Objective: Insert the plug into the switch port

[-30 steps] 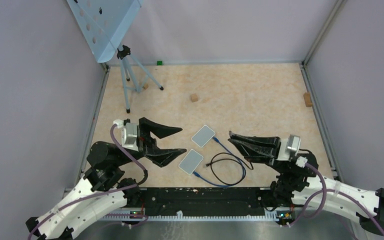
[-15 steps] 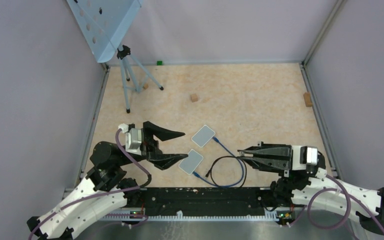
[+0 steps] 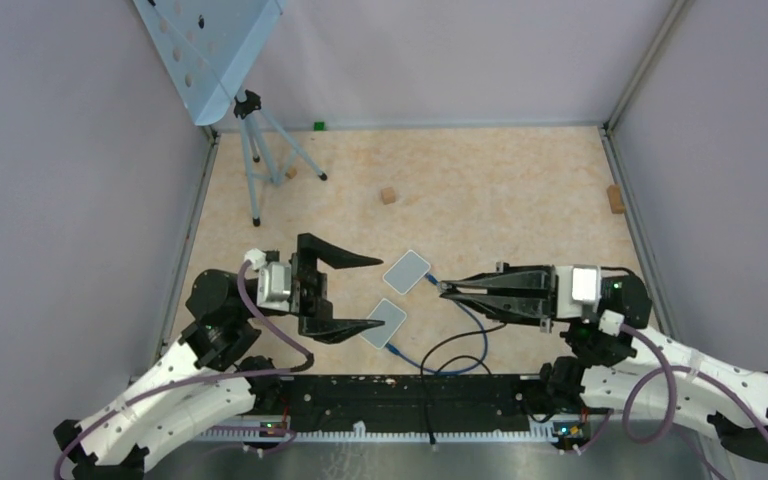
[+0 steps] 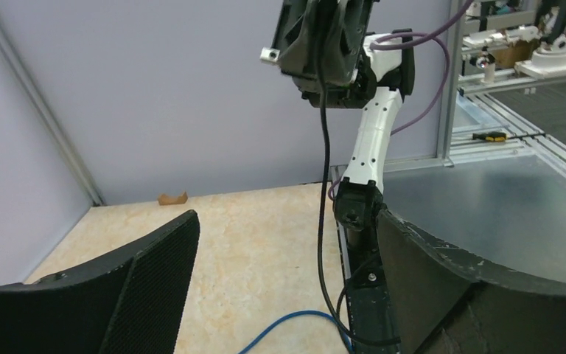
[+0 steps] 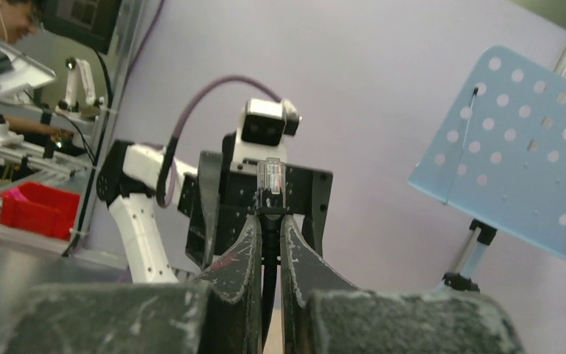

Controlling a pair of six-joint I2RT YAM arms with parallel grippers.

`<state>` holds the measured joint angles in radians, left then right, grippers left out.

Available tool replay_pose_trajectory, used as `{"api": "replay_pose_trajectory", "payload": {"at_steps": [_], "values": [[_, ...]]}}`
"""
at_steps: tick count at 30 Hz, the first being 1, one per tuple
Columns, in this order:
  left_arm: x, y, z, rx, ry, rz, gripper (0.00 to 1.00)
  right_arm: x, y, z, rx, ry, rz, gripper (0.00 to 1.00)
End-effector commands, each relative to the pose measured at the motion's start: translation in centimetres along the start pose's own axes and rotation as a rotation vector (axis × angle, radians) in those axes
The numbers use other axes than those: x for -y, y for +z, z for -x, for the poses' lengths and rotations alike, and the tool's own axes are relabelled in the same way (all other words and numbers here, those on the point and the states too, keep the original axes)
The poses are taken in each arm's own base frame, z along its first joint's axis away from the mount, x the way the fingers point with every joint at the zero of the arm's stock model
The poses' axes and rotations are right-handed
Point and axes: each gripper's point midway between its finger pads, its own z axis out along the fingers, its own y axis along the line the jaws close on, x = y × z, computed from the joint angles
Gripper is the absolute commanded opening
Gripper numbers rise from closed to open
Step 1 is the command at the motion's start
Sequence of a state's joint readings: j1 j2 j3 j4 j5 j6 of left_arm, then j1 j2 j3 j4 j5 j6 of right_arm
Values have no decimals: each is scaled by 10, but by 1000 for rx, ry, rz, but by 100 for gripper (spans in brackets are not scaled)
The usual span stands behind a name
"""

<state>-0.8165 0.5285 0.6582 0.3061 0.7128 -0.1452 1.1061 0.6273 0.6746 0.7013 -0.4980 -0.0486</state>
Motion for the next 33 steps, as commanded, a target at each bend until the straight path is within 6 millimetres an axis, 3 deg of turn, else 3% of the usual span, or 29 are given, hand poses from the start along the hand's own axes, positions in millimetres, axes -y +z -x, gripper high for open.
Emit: {"api": "replay_pose_trajectory", "payload": {"at_steps": [1,5,10,15,24,33], "values": [[5,22,26,20,120,-150,94,6,4,-45,-202,-17,12,0],[-1,33,24,19,94,-163,95,8,7,-70,-280,-2,23,0],[-5,34,29,39,84,-138,95,8,8,-82,-298,14,20,0],[-8,34,26,38,54,-111,91,22,11,-93,-314,33,-59,0],[-7,34,23,29,26,-104,89,38,13,-91,-284,45,-156,0],[-4,35,20,21,12,-121,78,47,12,-92,-281,48,-207,0]]}}
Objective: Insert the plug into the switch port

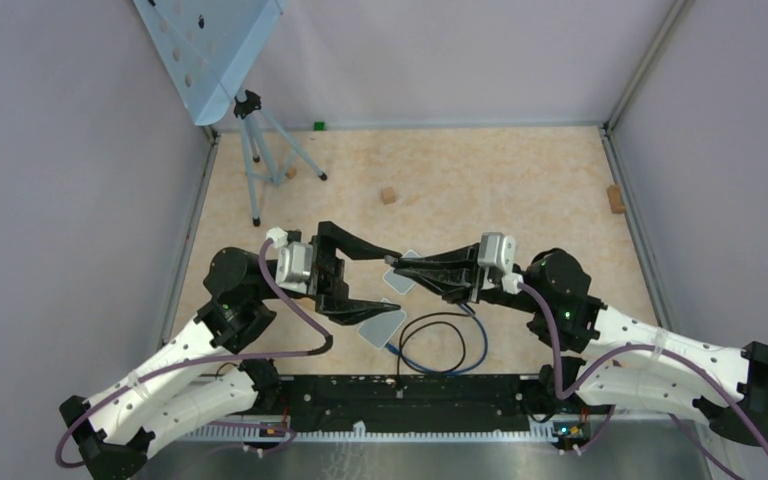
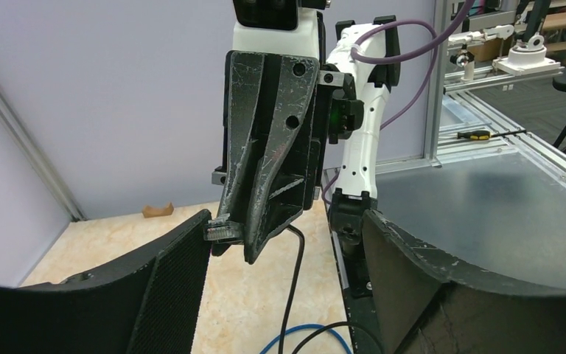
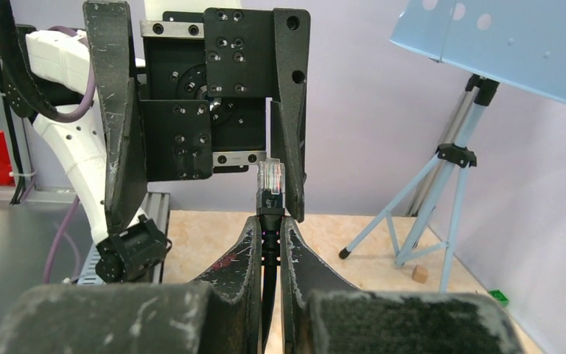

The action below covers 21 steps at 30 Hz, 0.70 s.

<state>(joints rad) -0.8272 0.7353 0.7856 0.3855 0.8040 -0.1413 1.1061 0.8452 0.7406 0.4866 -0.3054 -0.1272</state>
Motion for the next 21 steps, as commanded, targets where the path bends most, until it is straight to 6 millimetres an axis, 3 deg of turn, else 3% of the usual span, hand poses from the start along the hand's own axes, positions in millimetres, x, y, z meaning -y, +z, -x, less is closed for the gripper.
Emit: {"api": "replay_pose_trajectory", "payload": {"at_steps": [1,7,9,11,14,17,21], "values": [[6,1,12,31,13,-22,78,10,4,25,71,0,-49,0],[4,1,11,31,10,-10,78,12,5,17,46,17,-65,0],[-5,0,12,38,-4,55,85,12,4,12,21,16,-66,0],[-35,-7,12,63,-80,257,91,17,0,0,-40,19,-101,0],[-94,-38,3,82,-275,679,95,35,-13,-4,-108,-3,-203,0],[-121,-67,-15,31,-357,936,97,63,-35,10,-147,-92,-356,0],[-126,-91,-42,-8,-460,1079,99,113,-64,55,-183,-268,-611,0]]}}
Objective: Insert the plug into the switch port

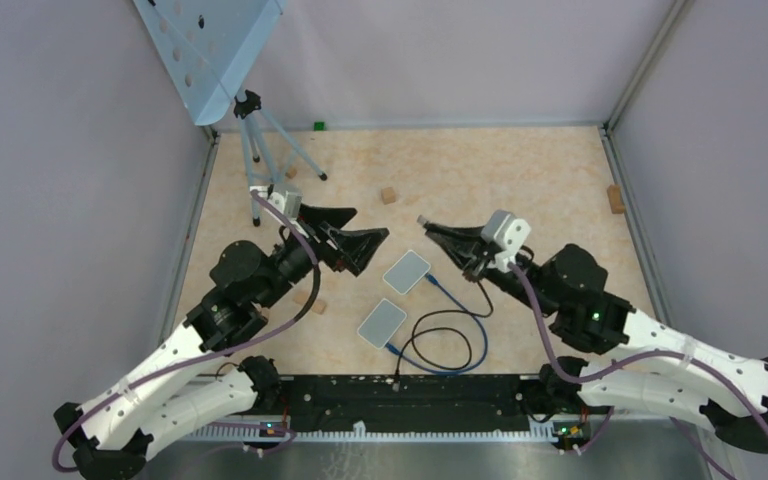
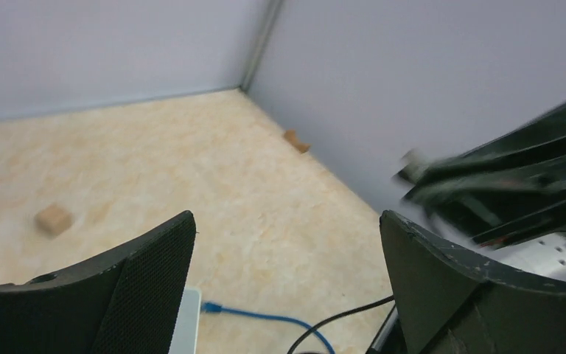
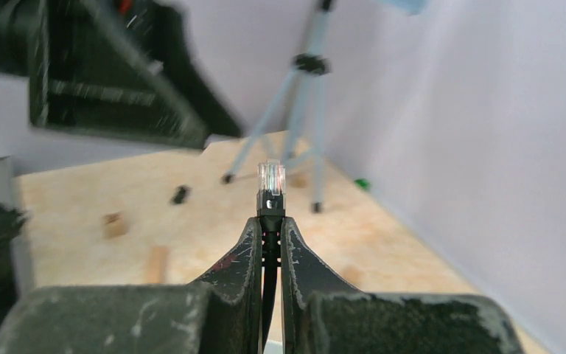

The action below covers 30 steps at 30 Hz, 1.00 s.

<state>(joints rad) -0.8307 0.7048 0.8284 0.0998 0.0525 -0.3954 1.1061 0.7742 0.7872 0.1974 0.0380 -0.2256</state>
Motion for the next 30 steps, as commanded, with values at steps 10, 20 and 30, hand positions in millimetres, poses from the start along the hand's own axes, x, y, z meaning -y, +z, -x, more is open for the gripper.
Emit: {"api": "replay_pose_trajectory", "payload": {"at_steps": [10,20,30], "values": [[-73,-27,-53,-125,-202,429,99,144,-34,137,-186,-655,-528,0],[-107,-36,-140,-356,-244,537,99,68,-34,-126,-627,-493,-248,0],[-146,-70,-218,-437,-301,658,99,-36,-52,-251,-649,1,9,0]]}}
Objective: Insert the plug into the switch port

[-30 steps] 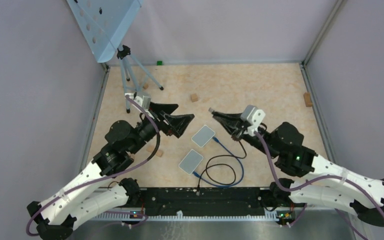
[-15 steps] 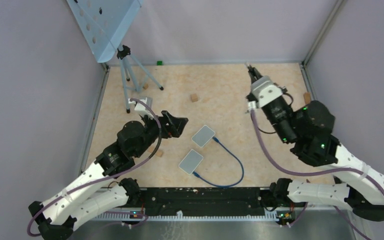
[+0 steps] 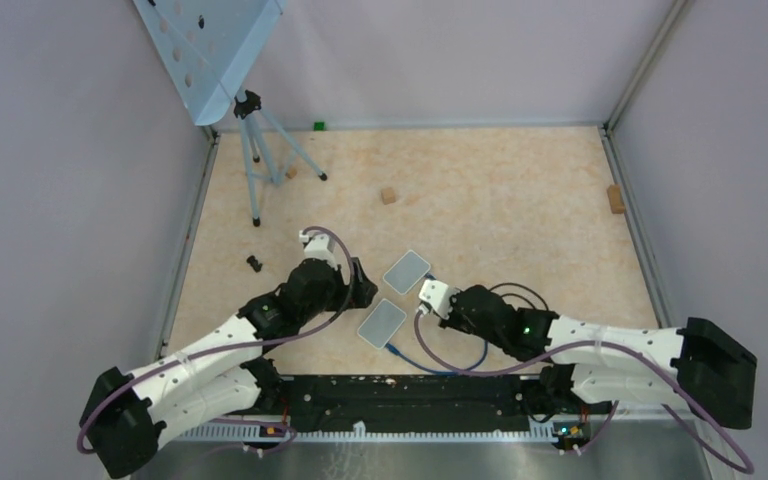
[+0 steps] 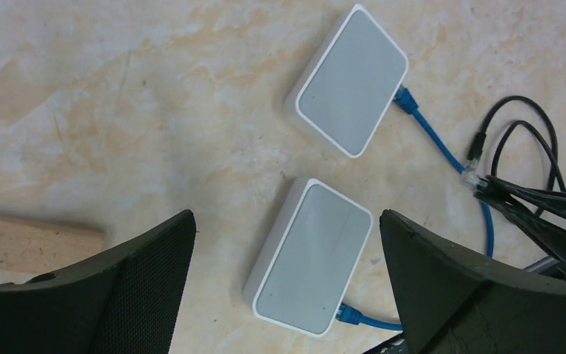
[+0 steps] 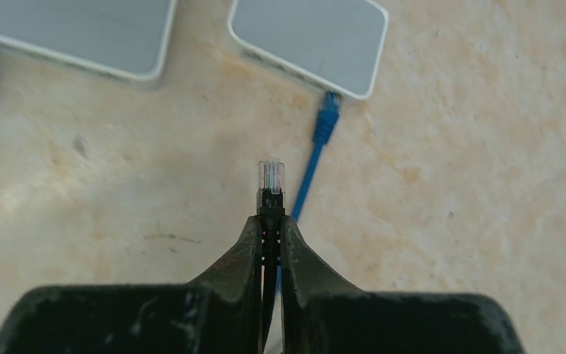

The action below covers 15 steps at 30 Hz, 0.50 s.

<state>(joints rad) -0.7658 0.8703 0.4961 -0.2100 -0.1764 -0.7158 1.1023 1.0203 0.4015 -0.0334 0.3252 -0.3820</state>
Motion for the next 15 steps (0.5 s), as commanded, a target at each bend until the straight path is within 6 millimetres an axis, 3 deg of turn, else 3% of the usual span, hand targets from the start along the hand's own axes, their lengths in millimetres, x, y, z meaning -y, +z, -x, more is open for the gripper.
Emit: {"api": "replay_pose_trajectory", "payload": {"at_steps": [1,4,8,15], "values": [[-1,2,9,80,-65,-30,99,-17,1,74,243,312,129,0],[-9,7,-1,53,-65,-24,99,-34,5,74,195,431,200,0],[-5,15,-16,-8,-48,-60,99,-54,10,69,144,522,258,0],[5,20,-26,10,-27,-185,99,-65,25,57,45,727,182,0]]}}
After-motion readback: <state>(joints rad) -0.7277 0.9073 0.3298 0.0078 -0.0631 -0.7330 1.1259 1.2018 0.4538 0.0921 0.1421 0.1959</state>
